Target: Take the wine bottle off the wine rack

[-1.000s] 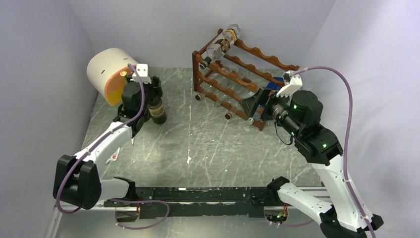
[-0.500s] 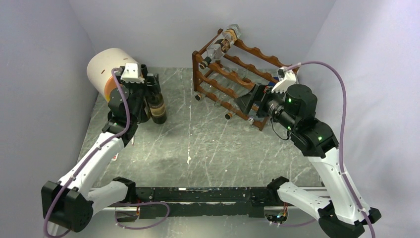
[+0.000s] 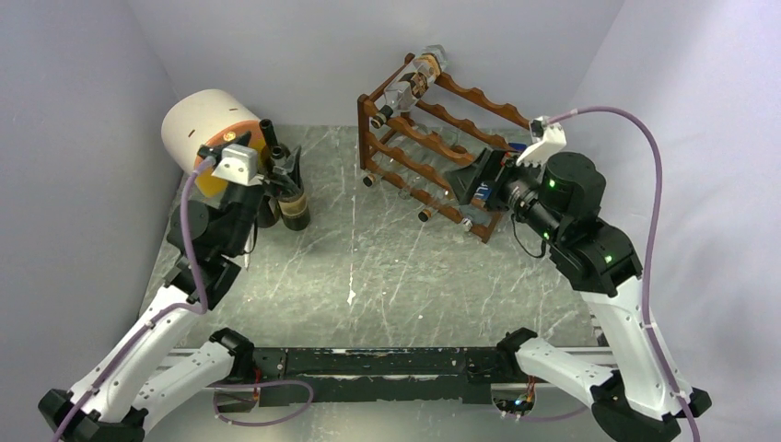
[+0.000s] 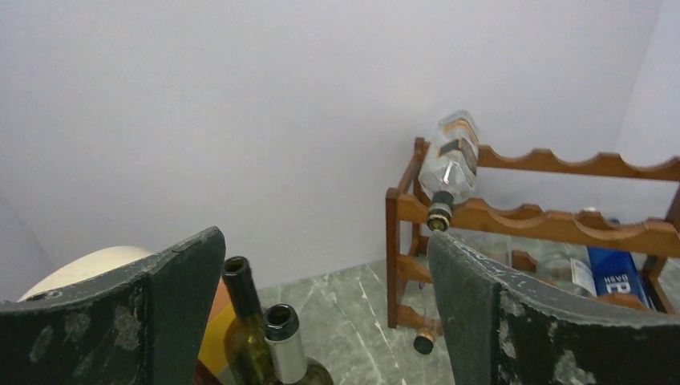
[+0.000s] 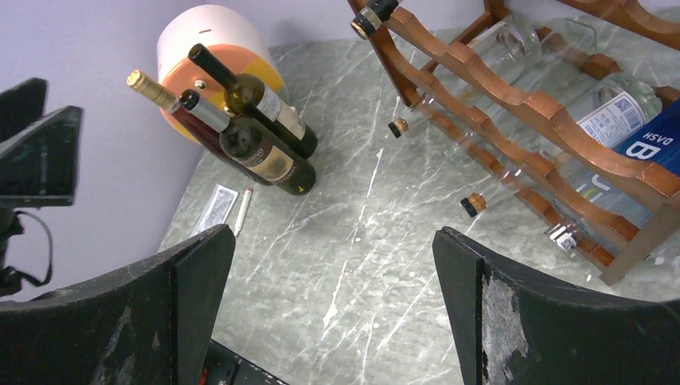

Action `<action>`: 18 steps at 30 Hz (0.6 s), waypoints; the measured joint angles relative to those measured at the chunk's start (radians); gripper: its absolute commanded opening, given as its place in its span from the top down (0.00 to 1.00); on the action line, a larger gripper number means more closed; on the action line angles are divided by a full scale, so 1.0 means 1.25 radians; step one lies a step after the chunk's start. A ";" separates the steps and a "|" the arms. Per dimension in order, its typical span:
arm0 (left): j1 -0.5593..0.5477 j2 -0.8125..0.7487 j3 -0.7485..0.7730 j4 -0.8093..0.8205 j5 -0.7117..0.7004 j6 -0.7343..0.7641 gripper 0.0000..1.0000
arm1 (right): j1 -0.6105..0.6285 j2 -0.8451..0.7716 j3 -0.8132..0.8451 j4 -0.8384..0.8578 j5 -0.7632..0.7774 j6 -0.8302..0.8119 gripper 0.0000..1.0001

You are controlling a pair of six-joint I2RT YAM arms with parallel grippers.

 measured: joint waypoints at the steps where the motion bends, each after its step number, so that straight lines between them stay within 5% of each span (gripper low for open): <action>1: 0.000 -0.012 0.000 0.000 -0.007 0.000 0.01 | 0.000 0.006 0.001 0.005 0.000 0.000 0.00; 18: 0.000 -0.005 -0.017 0.001 -0.003 -0.002 0.04 | -0.005 0.338 0.046 0.216 0.032 0.106 0.00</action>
